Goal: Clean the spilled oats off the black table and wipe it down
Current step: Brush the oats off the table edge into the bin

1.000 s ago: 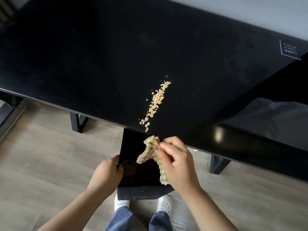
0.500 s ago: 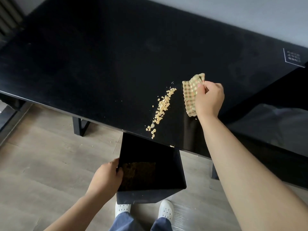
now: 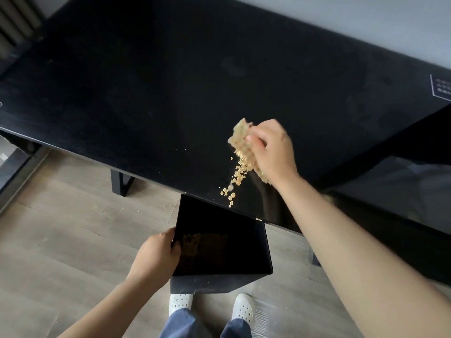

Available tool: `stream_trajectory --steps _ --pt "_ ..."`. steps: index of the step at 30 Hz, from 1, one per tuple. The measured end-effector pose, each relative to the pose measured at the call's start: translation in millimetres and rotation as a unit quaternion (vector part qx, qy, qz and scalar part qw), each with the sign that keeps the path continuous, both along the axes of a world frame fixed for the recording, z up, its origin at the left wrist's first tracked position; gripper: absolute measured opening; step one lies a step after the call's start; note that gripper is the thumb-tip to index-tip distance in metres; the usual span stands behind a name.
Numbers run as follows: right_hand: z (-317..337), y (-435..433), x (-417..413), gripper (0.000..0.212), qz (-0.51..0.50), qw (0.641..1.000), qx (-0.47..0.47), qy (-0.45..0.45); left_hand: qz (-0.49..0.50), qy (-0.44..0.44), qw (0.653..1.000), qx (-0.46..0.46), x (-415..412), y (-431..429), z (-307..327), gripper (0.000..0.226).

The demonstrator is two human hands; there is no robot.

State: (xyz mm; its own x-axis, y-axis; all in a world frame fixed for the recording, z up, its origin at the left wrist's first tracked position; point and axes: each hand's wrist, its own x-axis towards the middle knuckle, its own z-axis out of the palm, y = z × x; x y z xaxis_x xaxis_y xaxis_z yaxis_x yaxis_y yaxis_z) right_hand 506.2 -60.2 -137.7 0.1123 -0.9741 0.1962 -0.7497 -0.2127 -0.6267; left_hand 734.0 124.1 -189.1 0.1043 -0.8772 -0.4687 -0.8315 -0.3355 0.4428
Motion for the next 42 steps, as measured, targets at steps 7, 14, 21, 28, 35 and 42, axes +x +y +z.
stream_trajectory --steps 7,14,21,28,35,42 --pt "0.4 120.5 25.5 0.009 0.127 0.991 0.004 -0.036 0.013 0.007 1.000 -0.004 -2.5 4.1 6.5 0.025" --pt "0.6 177.0 17.5 0.019 0.075 0.993 0.022 -0.084 0.008 0.000 1.000 -0.005 -2.5 12.5 10.8 0.021" --pt "44.2 164.8 -31.5 0.013 -0.108 0.981 -0.041 -0.159 -0.007 0.004 1.000 0.010 -14.0 16.0 9.7 0.009" --pt "23.1 104.5 -86.9 0.018 -0.260 0.960 -0.042 -0.098 -0.017 0.003 1.000 0.009 -22.4 13.7 9.7 0.015" --pt "-9.7 73.3 -43.3 0.026 -0.216 0.974 -0.026 -0.065 -0.011 0.002 1.000 0.005 -16.8 16.7 7.4 0.019" --pt "-4.1 85.5 30.2 0.022 -0.084 0.995 -0.036 -0.025 0.015 0.004 1.000 0.002 3.2 18.8 7.8 0.016"
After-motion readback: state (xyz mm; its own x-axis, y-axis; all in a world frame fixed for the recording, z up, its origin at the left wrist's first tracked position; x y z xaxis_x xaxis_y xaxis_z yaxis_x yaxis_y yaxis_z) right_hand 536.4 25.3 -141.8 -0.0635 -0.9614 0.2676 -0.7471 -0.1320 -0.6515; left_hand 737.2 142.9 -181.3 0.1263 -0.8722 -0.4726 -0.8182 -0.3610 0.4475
